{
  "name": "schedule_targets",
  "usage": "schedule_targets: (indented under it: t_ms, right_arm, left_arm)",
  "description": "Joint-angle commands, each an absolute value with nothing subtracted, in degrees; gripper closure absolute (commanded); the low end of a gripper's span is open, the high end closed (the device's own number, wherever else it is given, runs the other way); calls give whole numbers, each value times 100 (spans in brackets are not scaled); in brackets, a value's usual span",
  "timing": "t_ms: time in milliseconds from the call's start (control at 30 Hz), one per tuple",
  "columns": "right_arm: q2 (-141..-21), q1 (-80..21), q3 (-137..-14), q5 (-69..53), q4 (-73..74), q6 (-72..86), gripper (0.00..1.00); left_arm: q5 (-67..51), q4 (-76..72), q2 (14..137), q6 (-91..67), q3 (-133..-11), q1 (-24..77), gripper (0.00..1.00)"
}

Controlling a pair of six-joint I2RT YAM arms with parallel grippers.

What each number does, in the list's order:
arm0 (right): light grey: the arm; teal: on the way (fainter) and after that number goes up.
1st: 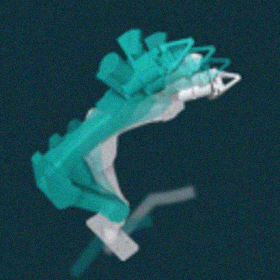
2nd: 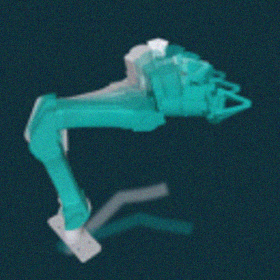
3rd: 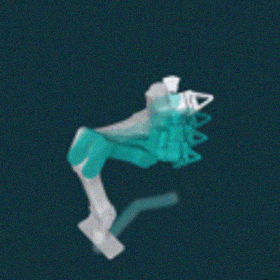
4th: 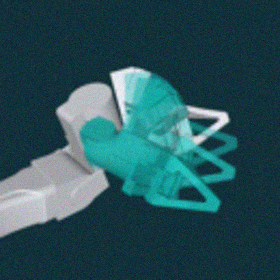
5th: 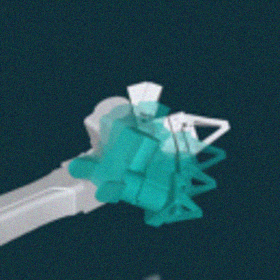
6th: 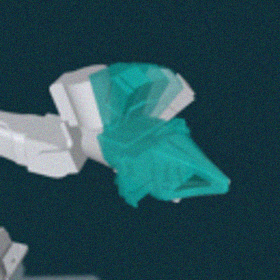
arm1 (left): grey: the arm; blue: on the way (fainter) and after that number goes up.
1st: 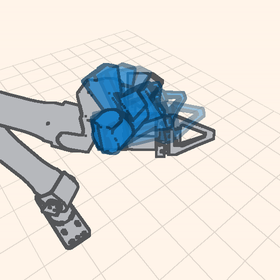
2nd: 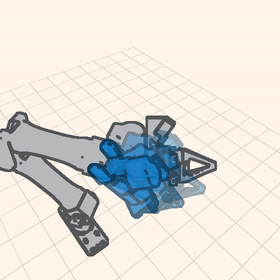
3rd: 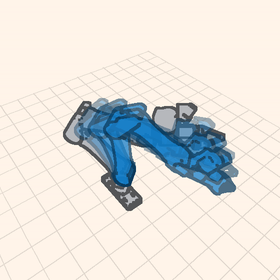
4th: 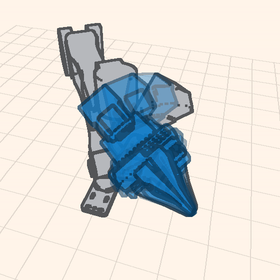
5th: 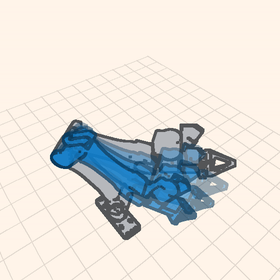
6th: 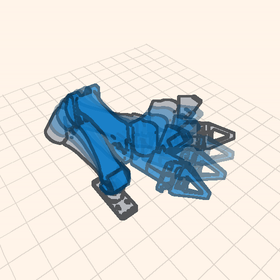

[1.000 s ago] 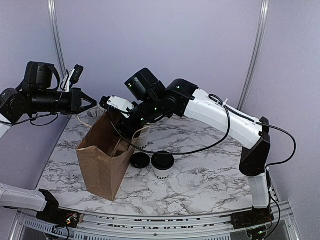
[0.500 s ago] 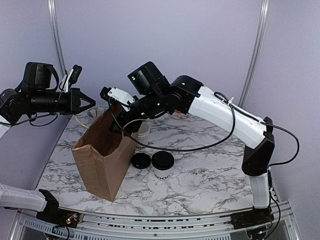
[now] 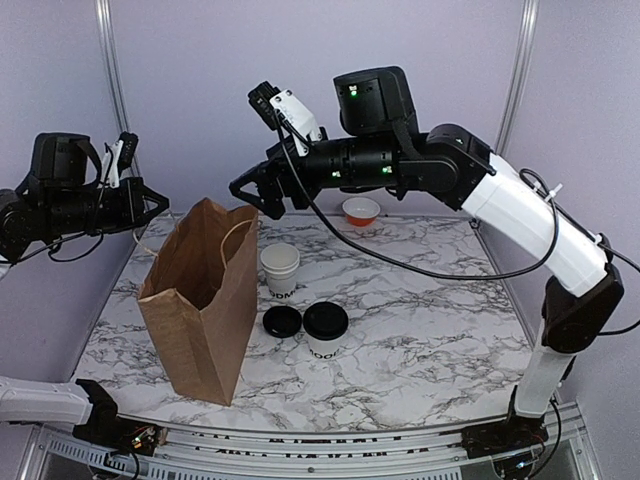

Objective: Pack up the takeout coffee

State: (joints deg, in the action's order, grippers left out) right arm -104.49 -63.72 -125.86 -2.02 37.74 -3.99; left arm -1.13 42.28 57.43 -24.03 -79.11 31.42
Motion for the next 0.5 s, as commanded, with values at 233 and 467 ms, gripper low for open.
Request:
schedule_targets:
  t_ms: [233, 467]
  right_arm:
    - [-9643, -5725, -10903, 378, 3139, 596, 4]
    - [-9132, -5555, -9824, 505, 2947, 805, 3]
  left_arm:
    - [336, 4122, 5204, -2727, -7537, 3114, 100]
    - [355, 4144, 4996, -2797, -7420, 3112, 92]
